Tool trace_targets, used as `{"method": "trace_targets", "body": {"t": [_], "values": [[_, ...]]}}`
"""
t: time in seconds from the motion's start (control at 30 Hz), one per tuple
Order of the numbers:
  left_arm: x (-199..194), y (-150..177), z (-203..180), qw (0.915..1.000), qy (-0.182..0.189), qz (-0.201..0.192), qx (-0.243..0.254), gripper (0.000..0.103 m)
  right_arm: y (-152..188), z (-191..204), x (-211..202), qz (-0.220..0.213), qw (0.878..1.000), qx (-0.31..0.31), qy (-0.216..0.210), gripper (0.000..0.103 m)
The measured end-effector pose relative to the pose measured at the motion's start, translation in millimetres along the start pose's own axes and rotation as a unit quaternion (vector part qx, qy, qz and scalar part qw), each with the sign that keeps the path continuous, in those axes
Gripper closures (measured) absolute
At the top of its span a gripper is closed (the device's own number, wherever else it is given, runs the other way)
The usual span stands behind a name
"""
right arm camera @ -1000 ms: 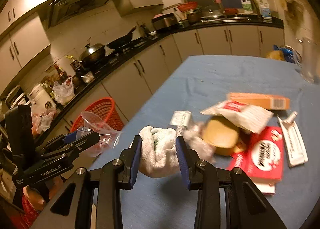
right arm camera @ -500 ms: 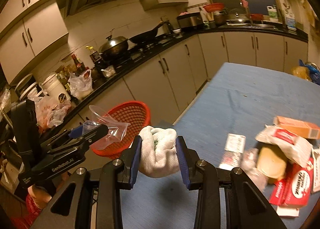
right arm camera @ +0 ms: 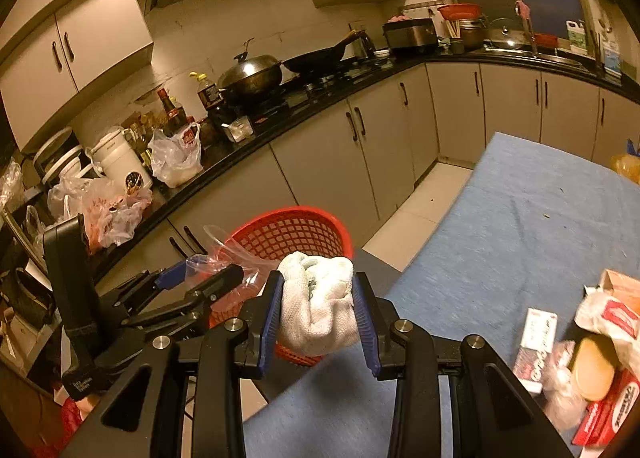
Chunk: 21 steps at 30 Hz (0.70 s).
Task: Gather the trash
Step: 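Carry the plastic bag and tissue over the red wastebasket with both tools, then open both tools to drop the bag and tissue into the wastebasket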
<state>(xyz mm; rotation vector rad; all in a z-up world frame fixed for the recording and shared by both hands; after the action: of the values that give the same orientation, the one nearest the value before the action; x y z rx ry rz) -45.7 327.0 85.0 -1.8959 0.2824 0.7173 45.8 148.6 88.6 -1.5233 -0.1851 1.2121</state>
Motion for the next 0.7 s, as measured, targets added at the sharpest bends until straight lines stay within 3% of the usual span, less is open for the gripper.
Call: {"method": "trace_targets", "body": {"t": [0.33, 0.7], "values": [[18.2, 0.4, 21.1, 0.9998, -0.016, 0.006, -0.01, 0.045, -11.6, 7.2, 39.4, 0.019, 1.0, -0.004, -0.01, 0.065], [29.5, 0.3, 37.3, 0.9996, -0.016, 0.014, -0.02, 0.044, -16.8, 14.7, 70.8, 0.037, 0.999, -0.029, 0.008, 0.063]]}}
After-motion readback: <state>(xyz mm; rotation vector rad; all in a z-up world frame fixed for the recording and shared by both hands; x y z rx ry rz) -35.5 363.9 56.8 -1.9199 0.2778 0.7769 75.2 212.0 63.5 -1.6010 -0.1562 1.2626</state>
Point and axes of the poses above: each gripper's, at about its wrist camera, not at the fingertips, and x roughly the way its jaws point, z to its left, y to its underside, the point moved 4 cm from there along x, roughly the way its jaws point, and after that the axes turned 15 degrees about -x, right-handed, at the moved point
